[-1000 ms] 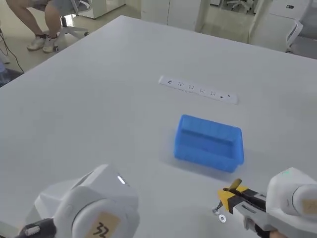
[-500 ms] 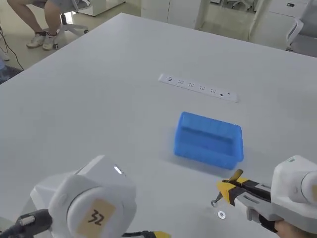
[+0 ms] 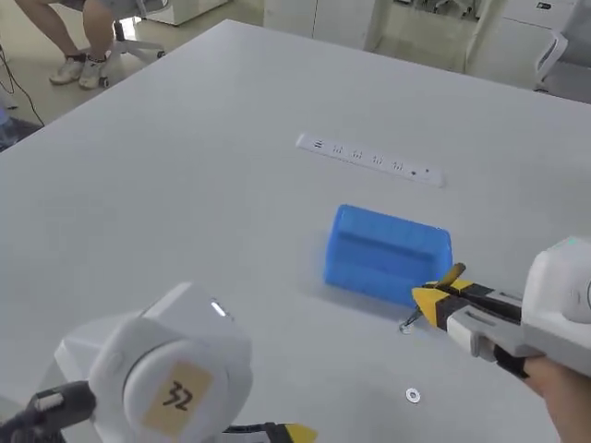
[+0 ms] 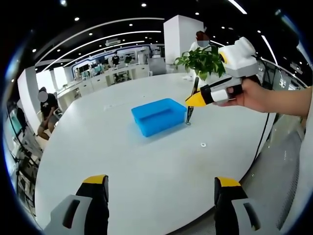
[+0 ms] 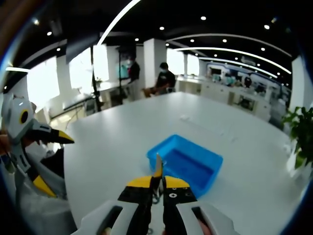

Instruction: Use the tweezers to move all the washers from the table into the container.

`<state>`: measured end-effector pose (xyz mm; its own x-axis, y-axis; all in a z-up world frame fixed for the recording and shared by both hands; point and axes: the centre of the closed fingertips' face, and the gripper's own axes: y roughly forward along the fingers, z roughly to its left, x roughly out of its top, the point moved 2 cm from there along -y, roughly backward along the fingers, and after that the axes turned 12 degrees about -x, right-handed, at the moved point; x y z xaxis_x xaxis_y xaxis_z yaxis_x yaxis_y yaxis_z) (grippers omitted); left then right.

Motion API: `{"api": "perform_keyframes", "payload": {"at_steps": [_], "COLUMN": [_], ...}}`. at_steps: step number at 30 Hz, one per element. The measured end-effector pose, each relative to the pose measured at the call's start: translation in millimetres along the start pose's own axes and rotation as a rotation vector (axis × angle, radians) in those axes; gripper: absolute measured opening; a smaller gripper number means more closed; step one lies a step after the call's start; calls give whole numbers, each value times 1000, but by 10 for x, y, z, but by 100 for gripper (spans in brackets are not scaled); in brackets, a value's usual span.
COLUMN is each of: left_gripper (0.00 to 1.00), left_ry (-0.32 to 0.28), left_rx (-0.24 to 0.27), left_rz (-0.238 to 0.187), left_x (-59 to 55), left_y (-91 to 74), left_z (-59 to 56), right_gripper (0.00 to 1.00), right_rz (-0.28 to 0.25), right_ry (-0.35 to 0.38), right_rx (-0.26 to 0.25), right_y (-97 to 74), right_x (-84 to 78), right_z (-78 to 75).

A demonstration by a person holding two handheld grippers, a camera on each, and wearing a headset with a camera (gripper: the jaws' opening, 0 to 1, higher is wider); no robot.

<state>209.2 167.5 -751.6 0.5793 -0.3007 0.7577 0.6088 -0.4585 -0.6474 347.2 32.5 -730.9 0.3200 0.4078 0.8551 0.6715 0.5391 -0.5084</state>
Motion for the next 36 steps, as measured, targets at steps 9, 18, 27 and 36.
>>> {"api": "perform_keyframes", "payload": {"at_steps": [9,18,27,36], "left_gripper": [91,91,91,91], "left_ry": [0,1,5,2], "left_rx": [3,4,4,4], "left_rz": [7,9,17,26], "left_x": [-20,-20,-23,-47], "left_y": [2,0,-6,6], "left_z": [11,27,38,51], "right_gripper": [3,3,3,3], "right_rz": [-48,-77,-80,-55], "right_ry": [-3,-10,14,-20], "right_rx": [-29,-37,-50,-93], "right_y": [88,161,374,608], "right_x": [235,381,433,347], "right_z": [-151,-130,-229,-348]}}
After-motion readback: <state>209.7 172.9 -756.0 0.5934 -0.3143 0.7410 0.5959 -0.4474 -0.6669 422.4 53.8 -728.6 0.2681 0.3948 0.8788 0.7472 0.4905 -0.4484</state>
